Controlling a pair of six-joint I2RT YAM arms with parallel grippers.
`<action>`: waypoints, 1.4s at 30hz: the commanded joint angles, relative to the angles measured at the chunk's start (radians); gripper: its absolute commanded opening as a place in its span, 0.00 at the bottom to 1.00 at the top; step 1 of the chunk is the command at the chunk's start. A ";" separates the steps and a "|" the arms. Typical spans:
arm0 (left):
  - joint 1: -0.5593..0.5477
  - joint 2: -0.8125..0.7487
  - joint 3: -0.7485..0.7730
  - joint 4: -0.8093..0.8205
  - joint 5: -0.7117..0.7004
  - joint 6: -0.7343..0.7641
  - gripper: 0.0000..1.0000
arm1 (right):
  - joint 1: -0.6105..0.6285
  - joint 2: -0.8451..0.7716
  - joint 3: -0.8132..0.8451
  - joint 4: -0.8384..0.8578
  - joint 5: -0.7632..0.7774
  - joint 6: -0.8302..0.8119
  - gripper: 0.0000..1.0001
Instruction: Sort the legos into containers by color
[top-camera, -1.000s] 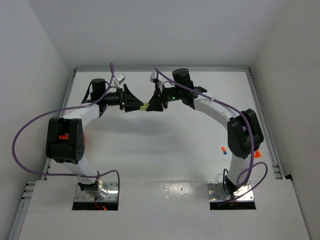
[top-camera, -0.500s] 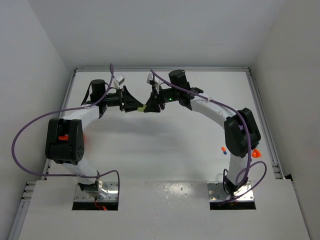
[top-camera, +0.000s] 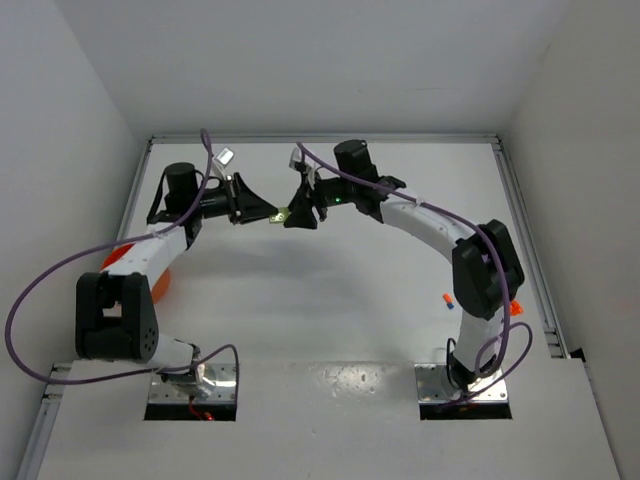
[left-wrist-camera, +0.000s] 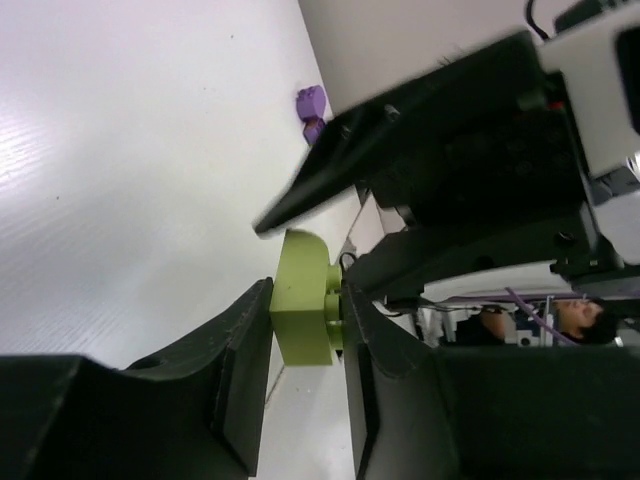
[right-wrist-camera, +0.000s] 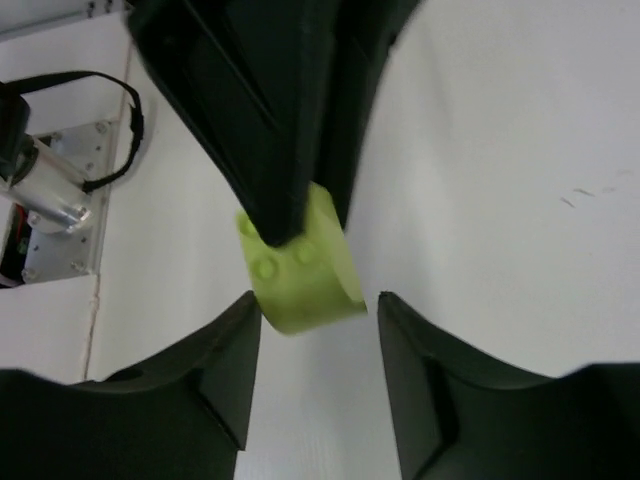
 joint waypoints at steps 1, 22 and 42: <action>0.029 -0.101 0.001 -0.010 0.033 0.065 0.10 | -0.031 -0.094 -0.004 -0.026 0.077 -0.027 0.51; 0.428 -0.328 0.403 -1.051 -0.931 0.798 0.00 | -0.138 -0.360 -0.207 -0.516 0.384 -0.081 0.66; 0.824 -0.210 0.300 -1.121 -1.071 0.862 0.00 | -0.197 -0.084 0.058 -0.718 0.311 -0.139 0.62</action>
